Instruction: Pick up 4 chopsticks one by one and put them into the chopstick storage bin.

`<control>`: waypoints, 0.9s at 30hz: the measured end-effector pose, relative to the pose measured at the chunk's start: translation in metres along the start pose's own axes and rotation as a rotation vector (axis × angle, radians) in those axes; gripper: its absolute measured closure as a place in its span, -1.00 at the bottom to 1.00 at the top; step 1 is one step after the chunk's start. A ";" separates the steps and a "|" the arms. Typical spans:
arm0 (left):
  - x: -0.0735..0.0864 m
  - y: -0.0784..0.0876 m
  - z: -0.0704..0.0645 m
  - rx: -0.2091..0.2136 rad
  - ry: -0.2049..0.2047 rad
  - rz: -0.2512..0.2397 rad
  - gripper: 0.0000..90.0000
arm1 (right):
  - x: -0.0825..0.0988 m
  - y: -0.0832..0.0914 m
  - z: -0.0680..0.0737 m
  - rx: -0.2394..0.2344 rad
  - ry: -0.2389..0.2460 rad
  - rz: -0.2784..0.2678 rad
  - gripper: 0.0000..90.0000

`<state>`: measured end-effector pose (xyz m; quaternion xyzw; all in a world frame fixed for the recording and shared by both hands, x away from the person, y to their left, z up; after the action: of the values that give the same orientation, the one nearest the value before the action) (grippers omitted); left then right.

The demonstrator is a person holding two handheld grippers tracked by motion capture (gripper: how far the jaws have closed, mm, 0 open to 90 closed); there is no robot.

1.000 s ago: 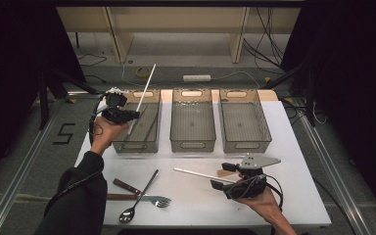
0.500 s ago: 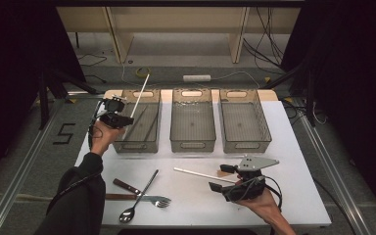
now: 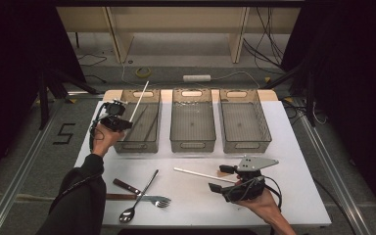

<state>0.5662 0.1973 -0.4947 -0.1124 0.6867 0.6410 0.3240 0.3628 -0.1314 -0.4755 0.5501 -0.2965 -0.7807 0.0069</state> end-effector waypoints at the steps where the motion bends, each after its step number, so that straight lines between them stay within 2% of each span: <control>1: 0.001 -0.002 0.000 -0.003 0.006 0.004 0.84 | 0.000 0.000 0.000 -0.001 0.002 0.002 -0.44; 10: 0.007 -0.008 0.002 -0.015 0.012 0.033 0.83 | 0.000 0.000 0.001 -0.003 0.002 0.004 -0.43; 14: 0.008 -0.010 0.002 -0.017 0.017 0.029 0.81 | 0.000 0.000 0.001 -0.002 0.002 0.006 -0.43; 17: 0.006 -0.008 0.001 -0.015 0.028 0.013 0.69 | 0.000 0.000 0.001 -0.003 0.001 0.007 -0.43; 20: 0.005 -0.001 -0.001 0.002 0.033 -0.015 0.60 | 0.000 0.000 0.001 -0.003 0.002 0.008 -0.43; 23: 0.005 0.009 -0.010 0.054 0.049 -0.057 0.41 | 0.000 0.000 0.001 -0.002 0.000 0.009 -0.43; 27: 0.011 0.026 -0.027 0.107 0.025 -0.109 0.19 | 0.000 0.000 0.000 -0.003 0.004 0.013 -0.43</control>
<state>0.5346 0.1788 -0.4812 -0.1400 0.7168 0.5834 0.3553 0.3628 -0.1317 -0.4752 0.5499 -0.2989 -0.7798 0.0133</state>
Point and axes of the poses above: each handheld gripper's, and its own axes: y roughly backward along the jaws, x roughly out of its underside, z roughly to its left, the point moved 9 cm from there along -y, roughly forward along the jaws, and after that the axes turned 5 degrees about -x, right-handed, at the moved point
